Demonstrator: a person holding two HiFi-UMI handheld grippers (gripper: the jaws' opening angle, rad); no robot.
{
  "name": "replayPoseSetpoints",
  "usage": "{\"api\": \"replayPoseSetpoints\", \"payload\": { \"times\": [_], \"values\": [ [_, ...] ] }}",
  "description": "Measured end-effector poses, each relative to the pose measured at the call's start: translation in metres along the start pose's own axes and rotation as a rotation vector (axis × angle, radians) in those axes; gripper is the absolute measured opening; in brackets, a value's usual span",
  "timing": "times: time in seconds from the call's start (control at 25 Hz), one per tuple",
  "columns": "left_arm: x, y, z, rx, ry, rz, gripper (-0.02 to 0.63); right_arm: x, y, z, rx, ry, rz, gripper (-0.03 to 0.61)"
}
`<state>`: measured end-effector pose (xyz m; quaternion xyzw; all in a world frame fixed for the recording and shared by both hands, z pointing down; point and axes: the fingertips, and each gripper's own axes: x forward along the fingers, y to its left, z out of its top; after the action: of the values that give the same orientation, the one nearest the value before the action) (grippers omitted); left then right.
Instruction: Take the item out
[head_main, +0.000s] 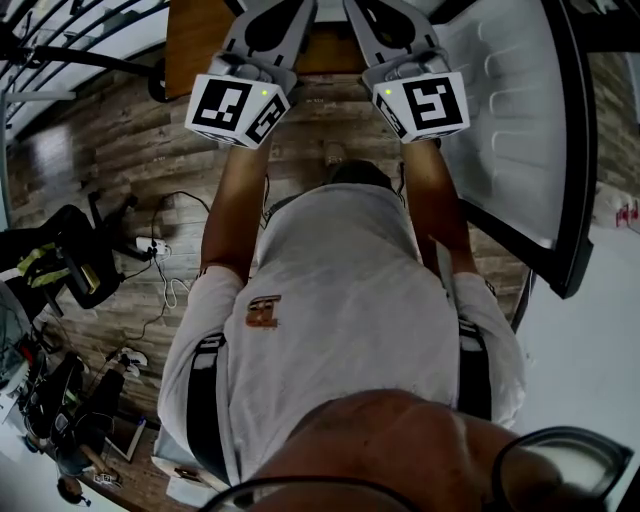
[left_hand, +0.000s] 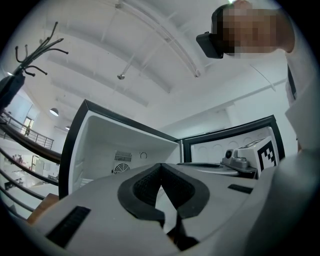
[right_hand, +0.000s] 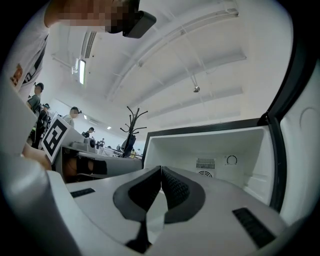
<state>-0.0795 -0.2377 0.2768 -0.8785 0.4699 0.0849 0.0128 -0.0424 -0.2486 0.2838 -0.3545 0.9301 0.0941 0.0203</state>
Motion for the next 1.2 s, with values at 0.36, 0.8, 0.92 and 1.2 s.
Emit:
{"api": "replayPoseSetpoints", "payload": {
  "times": [0.36, 0.8, 0.92, 1.2],
  "values": [
    [0.052, 0.014, -0.009, 0.014, -0.008, 0.027, 0.018, 0.022, -0.051, -0.01, -0.017, -0.006, -0.017, 0.034],
    [0.076, 0.015, -0.019, 0.074, 0.028, 0.028, 0.018, 0.025, -0.071, -0.02, -0.053, 0.01, -0.042, 0.034],
    [0.081, 0.014, -0.02, 0.114, 0.039, 0.012, 0.018, 0.025, -0.073, -0.022, -0.067, 0.02, -0.047, 0.034],
    [0.09, 0.022, -0.026, 0.296, 0.131, -0.007, 0.018, 0.035, -0.072, -0.026, -0.225, 0.099, -0.034, 0.035]
  ]
}}
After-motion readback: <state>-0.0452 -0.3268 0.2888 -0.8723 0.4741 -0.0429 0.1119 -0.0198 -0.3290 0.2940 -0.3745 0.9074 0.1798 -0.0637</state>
